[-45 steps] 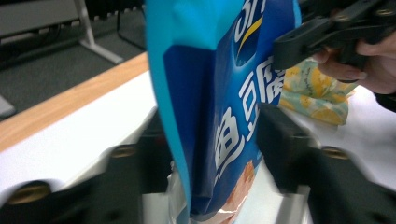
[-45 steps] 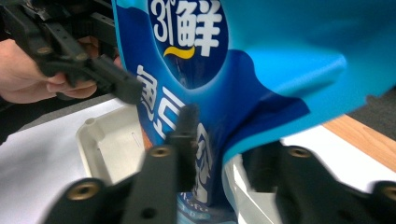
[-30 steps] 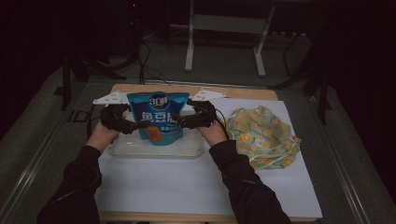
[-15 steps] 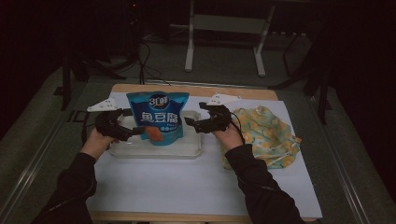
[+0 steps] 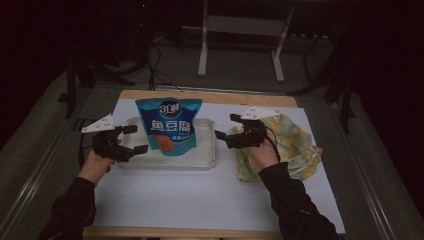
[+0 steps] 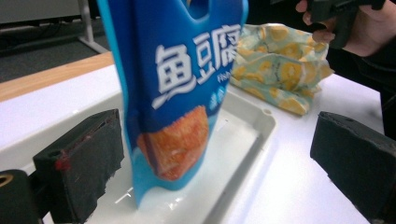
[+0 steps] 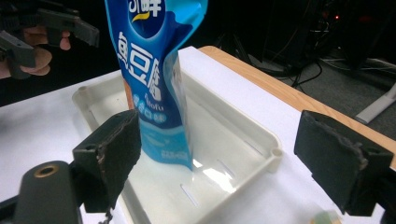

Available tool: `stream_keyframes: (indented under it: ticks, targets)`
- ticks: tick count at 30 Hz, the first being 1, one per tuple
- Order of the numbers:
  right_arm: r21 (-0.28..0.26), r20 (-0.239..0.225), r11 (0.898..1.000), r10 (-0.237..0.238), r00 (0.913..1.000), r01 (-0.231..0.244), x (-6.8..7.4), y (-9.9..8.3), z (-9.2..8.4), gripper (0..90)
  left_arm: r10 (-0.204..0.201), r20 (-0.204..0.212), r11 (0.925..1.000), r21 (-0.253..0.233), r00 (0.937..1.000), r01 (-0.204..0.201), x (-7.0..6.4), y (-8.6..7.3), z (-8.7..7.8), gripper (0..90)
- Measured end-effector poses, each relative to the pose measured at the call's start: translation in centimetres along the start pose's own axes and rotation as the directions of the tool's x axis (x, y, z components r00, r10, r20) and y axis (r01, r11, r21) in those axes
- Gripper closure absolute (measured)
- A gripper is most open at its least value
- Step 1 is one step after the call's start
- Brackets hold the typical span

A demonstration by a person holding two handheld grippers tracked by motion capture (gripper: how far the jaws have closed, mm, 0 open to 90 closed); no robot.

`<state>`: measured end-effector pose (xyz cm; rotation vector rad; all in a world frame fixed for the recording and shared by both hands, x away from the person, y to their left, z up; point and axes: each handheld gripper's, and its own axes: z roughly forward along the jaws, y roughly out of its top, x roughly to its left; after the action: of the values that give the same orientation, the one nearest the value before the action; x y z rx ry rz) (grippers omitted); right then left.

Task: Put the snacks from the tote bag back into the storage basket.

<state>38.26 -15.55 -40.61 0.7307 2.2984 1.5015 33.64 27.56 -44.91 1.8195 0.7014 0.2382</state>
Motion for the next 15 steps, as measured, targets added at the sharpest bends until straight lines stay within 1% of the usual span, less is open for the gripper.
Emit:
stream_keyframes:
  ticks: [1,3,7,8,10,12,15]
  targets:
    - [0.000,0.000,1.000,0.001,1.0000,-0.001,-0.1,-0.1,-0.3,14.7,0.004,-0.009,1.0000,0.007,0.9999,-0.004,-0.2,-0.2,0.0,3.2]
    - [0.001,0.008,1.000,-0.007,0.9999,0.007,-0.1,-0.5,-1.1,14.7,-0.001,-0.001,1.0000,0.006,1.0000,0.001,-0.5,-0.5,-0.2,3.2]
    - [-0.004,0.019,1.000,-0.002,0.9998,0.002,-0.2,-1.2,-2.5,14.7,0.005,-0.012,1.0000,-0.001,0.9999,-0.005,-1.4,-0.9,-0.7,3.2]
    - [-0.005,0.023,1.000,-0.003,0.9997,0.003,-0.3,-1.5,-2.9,14.7,0.008,-0.024,1.0000,0.003,0.9997,-0.008,-1.7,-1.1,-0.8,3.2]
    - [-0.008,0.030,1.000,-0.001,0.9996,0.001,-0.4,-1.9,-3.7,14.7,0.009,-0.030,1.0000,0.001,0.9995,-0.009,-2.0,-1.6,-0.9,3.2]
    - [-0.008,0.042,1.000,-0.003,0.9991,0.003,-0.5,-2.4,-4.5,14.7,0.005,-0.046,1.0000,0.005,0.9989,-0.005,-2.2,-2.0,-1.0,3.2]
    - [-0.010,0.058,1.000,0.002,0.9983,-0.001,-0.7,-3.0,-5.6,14.7,-0.021,-0.060,0.9998,-0.007,0.9980,0.021,-2.5,-2.6,-1.2,3.2]
